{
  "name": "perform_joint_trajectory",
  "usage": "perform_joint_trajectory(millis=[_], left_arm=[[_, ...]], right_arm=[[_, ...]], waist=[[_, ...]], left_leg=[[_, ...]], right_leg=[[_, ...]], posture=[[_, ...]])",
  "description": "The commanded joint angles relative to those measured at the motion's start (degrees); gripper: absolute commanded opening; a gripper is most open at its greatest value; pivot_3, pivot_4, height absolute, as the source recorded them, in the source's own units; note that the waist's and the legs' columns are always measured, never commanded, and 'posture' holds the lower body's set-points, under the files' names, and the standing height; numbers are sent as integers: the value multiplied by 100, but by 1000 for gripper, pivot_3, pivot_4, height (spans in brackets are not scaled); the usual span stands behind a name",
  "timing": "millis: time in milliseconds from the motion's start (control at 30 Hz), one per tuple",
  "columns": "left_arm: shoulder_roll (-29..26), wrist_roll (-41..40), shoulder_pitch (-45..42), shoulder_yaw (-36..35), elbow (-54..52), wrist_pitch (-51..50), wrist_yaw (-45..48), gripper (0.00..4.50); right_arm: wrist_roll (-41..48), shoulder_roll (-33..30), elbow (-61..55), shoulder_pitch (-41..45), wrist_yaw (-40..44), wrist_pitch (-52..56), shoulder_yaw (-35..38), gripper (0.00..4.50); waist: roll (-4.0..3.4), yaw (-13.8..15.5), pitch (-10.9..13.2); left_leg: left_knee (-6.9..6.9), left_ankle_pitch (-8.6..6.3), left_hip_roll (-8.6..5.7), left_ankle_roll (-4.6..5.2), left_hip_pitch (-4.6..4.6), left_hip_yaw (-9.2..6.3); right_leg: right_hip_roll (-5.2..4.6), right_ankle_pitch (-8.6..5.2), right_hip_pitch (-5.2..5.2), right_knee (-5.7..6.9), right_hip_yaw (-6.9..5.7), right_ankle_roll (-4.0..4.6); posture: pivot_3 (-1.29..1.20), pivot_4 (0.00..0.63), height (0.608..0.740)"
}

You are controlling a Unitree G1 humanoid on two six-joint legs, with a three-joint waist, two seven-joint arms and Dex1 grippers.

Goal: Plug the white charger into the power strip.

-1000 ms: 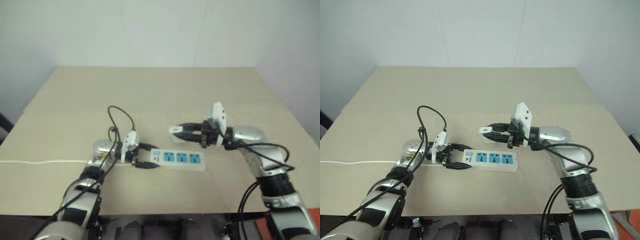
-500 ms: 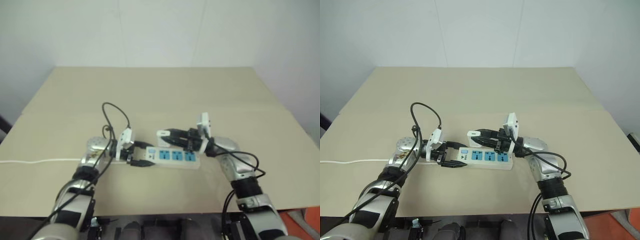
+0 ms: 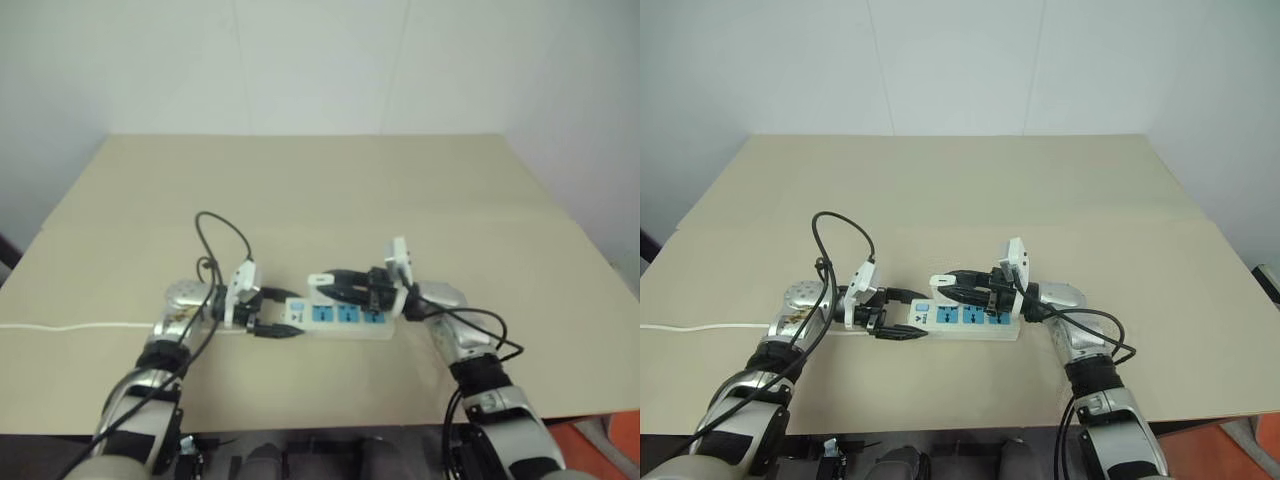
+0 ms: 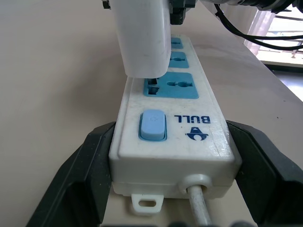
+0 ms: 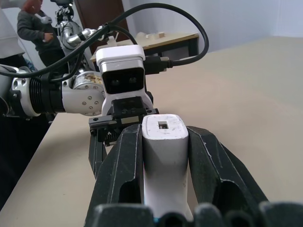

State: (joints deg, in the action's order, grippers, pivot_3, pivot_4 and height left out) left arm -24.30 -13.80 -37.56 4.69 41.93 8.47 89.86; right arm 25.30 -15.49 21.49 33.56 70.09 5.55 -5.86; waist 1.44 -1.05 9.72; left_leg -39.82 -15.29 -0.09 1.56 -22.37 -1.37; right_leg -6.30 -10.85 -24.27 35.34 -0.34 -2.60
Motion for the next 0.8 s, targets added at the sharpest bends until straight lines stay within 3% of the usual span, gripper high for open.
perform_joint_trajectory(millis=[33,800], left_arm=[[-35,-67,30,-65,-66,18,12,3264],[40,-17,58,-49,183,150,-20,3264]], right_arm=[[-47,2,46,77,105,-146,70,1124],[-249,146,271,-98,191,-508,65,1124]], waist=[[0,0,0],[-2,-2,-1]], left_leg=[[0,0,0,0,0,0],[0,1,0,-1,12,2]], right_leg=[[0,0,0,0,0,0],[1,0,4,11,6,0]], posture=[[0,150,740],[0,150,740]])
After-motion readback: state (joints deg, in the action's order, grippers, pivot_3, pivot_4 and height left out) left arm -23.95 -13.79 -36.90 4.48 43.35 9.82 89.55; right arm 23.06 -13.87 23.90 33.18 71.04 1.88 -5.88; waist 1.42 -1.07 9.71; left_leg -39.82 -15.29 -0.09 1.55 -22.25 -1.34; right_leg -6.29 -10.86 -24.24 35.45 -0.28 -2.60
